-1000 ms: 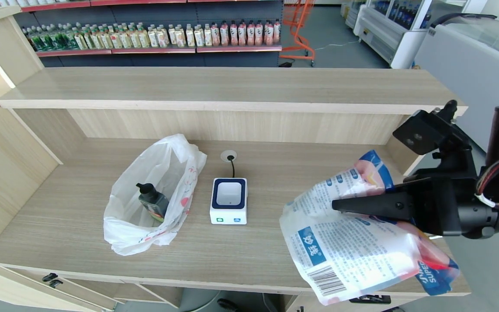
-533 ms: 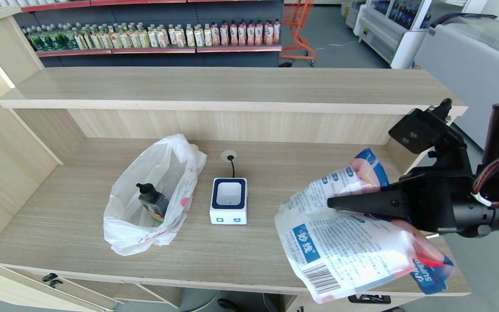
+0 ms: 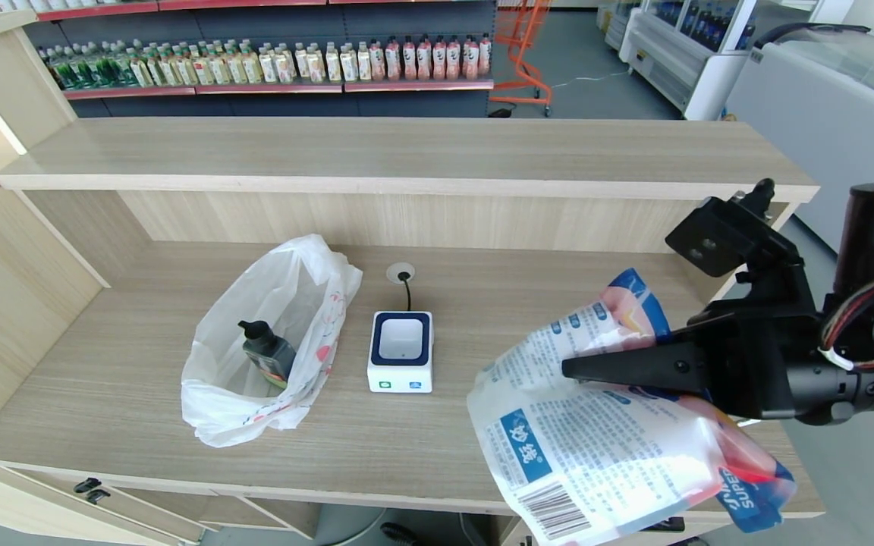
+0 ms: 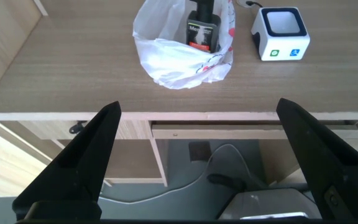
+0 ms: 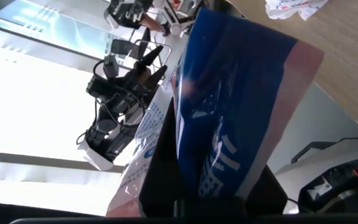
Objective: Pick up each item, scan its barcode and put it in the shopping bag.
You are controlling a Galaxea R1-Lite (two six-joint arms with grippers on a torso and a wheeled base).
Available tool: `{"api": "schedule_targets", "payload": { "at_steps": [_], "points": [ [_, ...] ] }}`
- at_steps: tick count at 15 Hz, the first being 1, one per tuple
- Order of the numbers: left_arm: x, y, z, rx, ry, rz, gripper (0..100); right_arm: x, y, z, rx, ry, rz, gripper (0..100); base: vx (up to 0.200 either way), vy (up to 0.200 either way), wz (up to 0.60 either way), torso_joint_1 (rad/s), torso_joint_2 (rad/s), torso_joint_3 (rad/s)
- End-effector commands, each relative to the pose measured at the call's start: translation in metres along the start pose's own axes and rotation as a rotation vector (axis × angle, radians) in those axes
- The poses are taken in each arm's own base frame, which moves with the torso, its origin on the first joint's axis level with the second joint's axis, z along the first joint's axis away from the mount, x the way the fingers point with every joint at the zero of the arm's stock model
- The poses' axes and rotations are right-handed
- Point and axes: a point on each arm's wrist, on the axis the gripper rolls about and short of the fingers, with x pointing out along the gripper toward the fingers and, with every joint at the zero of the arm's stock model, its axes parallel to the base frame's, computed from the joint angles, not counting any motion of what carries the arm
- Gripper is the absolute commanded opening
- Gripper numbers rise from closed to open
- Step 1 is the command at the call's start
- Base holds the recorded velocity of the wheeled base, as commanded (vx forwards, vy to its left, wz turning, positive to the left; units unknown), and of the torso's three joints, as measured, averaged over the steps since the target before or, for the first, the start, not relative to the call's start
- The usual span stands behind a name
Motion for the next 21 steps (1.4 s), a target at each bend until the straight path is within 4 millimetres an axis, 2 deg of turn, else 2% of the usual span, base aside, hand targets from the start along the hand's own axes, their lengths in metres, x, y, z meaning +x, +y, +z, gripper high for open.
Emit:
{"api": "schedule_targets", "payload": {
  "at_steps": [1,9,10,13,15,18,20,21],
  "points": [
    [0.000,0.000,0.000,0.000,0.002,0.000,100,0.001,-0.002,0.000,0.004,0.003,-0.001,0,0.000,0.000,0.00,0.000,0.00,0.000],
    [0.000,0.000,0.000,0.000,0.002,0.000,100,-0.005,0.002,0.001,-0.029,-0.039,-0.043,0,0.000,0.000,0.00,0.000,0.00,0.000],
    [0.000,0.000,0.000,-0.001,0.002,0.000,100,-0.007,0.001,0.001,-0.117,-0.047,-0.064,0,0.000,0.000,0.00,0.000,0.00,0.000],
    [0.000,0.000,0.000,0.000,0.002,0.000,100,-0.032,-0.019,-0.005,-0.516,-0.016,-0.308,0,0.000,0.000,0.00,0.000,0.00,0.000],
    [0.000,0.000,0.000,0.000,0.002,0.000,100,-0.058,-0.036,-0.014,-0.758,0.115,-0.709,0,0.000,0.000,0.00,0.000,0.00,0.000],
    [0.000,0.000,0.000,0.000,0.002,0.000,100,-0.069,-0.023,-0.017,-0.833,0.075,-0.828,0,0.000,0.000,0.00,0.000,0.00,0.000],
    [0.000,0.000,0.000,0.000,0.002,0.000,100,-0.075,-0.018,-0.015,-0.960,0.123,-0.965,0,0.000,0.000,0.00,0.000,0.00,0.000],
    [0.000,0.000,0.000,0.000,0.002,0.000,100,-0.078,-0.014,-0.016,-0.975,0.120,-0.975,0,0.000,0.000,0.00,0.000,0.00,0.000]
  ]
}}
